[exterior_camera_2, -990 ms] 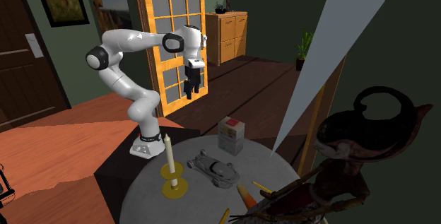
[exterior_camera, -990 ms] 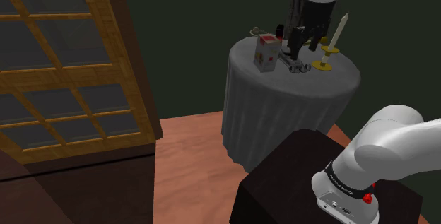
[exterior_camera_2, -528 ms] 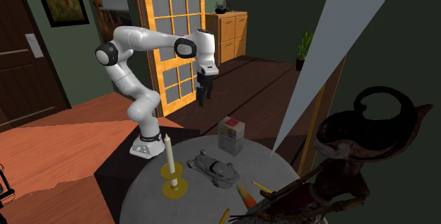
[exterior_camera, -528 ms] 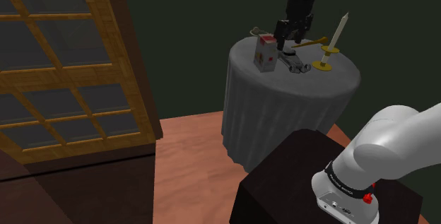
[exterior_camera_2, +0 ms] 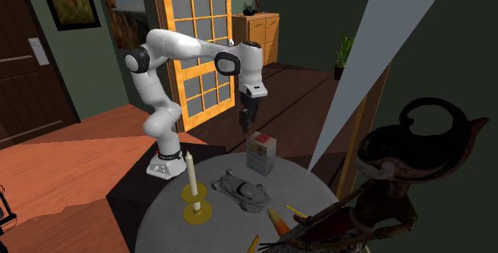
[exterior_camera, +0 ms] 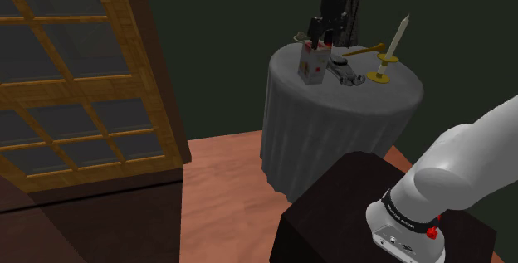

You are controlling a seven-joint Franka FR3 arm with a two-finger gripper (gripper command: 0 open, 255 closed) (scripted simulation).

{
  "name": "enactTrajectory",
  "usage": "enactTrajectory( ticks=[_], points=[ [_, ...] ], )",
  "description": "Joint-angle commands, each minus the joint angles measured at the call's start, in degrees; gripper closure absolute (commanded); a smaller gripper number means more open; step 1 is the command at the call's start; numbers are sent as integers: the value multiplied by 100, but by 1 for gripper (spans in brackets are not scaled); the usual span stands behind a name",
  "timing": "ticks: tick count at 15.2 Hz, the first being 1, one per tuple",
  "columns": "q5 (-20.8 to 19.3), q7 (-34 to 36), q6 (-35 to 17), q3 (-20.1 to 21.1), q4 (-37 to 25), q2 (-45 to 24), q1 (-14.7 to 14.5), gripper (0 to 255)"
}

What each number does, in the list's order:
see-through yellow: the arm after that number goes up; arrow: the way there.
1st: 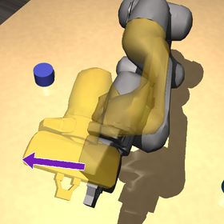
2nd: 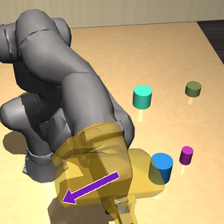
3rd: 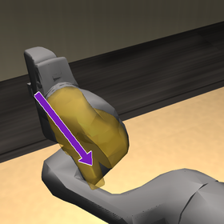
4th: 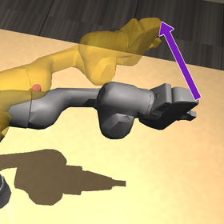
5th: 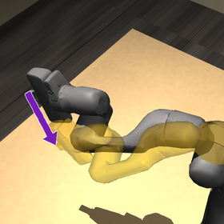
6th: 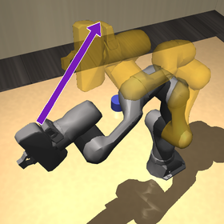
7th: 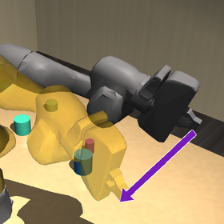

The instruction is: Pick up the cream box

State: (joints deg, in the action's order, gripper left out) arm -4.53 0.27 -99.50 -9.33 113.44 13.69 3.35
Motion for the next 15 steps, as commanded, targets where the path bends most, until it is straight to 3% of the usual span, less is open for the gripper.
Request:
enactTrajectory(
  ticks=[1, 8, 15],
  points=[
    [98, -110, 2, -102, -463, -452, 35, 0],
    [589, -522, 122, -394, -2189, -2083, 275, 0],
    [613, -538, -329, -392, -1799, -2146, 289, 0]
  ],
)
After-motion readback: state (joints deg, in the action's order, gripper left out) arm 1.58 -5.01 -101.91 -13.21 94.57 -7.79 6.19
